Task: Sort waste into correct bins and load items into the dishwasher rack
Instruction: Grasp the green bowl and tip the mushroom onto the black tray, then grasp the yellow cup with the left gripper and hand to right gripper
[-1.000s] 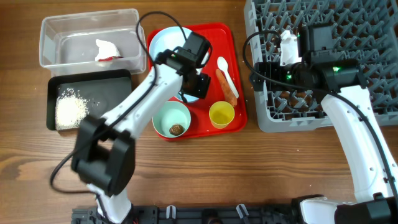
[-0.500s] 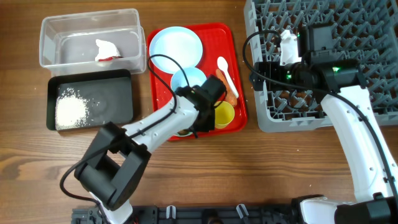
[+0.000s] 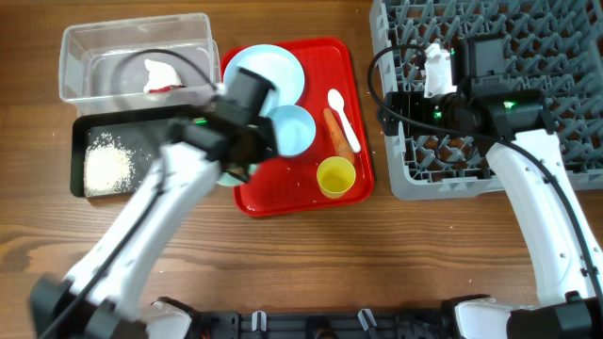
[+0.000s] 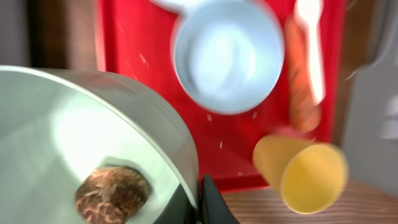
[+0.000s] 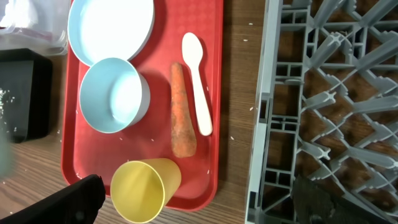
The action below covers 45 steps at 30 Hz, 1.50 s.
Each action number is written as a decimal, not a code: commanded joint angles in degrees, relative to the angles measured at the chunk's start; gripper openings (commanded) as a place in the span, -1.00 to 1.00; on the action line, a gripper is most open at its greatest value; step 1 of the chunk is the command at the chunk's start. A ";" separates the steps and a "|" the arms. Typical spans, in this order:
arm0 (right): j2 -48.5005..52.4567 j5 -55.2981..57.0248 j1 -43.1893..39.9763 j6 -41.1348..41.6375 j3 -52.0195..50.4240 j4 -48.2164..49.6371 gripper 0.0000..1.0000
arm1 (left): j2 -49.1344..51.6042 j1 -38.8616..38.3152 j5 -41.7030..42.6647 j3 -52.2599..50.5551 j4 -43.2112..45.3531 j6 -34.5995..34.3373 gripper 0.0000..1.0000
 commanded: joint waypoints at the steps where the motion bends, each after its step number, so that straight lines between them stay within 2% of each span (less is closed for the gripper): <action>1: 0.57 -0.52 0.17 0.79 -0.55 0.55 1.00 | -4.15 11.19 5.99 0.83 -0.17 7.63 -0.92; 3: 0.57 -0.52 0.17 0.81 -0.55 0.52 0.99 | -3.19 20.26 12.72 0.39 0.33 12.90 -0.92; 6: 0.57 -0.52 0.17 0.81 -0.55 0.55 0.99 | 1.57 34.42 29.66 0.07 1.05 22.58 -0.92; 8: 0.63 -0.52 0.17 0.76 -0.55 0.68 0.99 | 4.70 39.76 38.25 0.04 1.68 27.80 -0.92; 11: 0.98 -0.52 0.17 0.76 -0.55 0.96 0.99 | 14.78 47.69 55.91 0.04 3.13 36.81 -0.92; 14: 1.03 -0.52 0.17 0.79 -0.55 0.94 0.99 | 24.44 50.71 69.53 0.04 3.56 43.63 -0.92; 16: 1.03 -0.52 0.17 0.81 -0.55 0.94 1.00 | 28.65 51.34 76.59 0.04 3.58 45.55 -0.92; 21: 1.03 -0.52 0.17 1.01 -0.55 0.50 0.99 | 31.78 51.49 90.49 0.04 3.61 44.78 -0.92; 26: 1.03 -0.50 0.17 0.63 -0.55 0.55 0.99 | 31.74 52.09 90.49 0.09 0.96 43.76 -0.93; 29: 1.03 -0.52 0.17 0.68 -0.55 0.55 1.00 | 27.71 50.49 86.88 0.09 -0.98 47.01 -0.92; 32: 1.03 -0.52 0.17 0.81 -0.55 0.79 0.99 | 18.91 44.28 74.07 0.09 -0.98 47.01 -0.92; 34: 1.03 -0.55 0.17 1.36 -0.55 1.62 1.00 | 13.31 36.06 60.02 0.09 -1.20 46.93 -0.92; 35: 1.05 -0.55 0.17 2.29 -0.55 1.66 0.99 | 11.19 28.85 46.95 0.09 -1.97 45.72 -0.92; 38: 1.05 -0.52 0.17 2.14 -0.55 0.79 0.99 | 11.65 11.74 19.52 -0.35 -4.31 36.87 -0.92; 40: 1.07 -0.52 0.17 2.12 -0.55 0.55 0.99 | 12.63 -0.02 7.61 -3.23 -3.08 30.75 -0.92; 43: 1.07 -0.52 0.17 2.12 -0.55 0.81 1.00 | 13.81 -7.85 1.70 -6.49 -0.20 26.93 -0.92; 45: 1.07 -0.52 0.17 2.14 -0.55 1.29 0.99 | 14.86 -10.51 1.55 -7.23 2.01 26.91 -0.63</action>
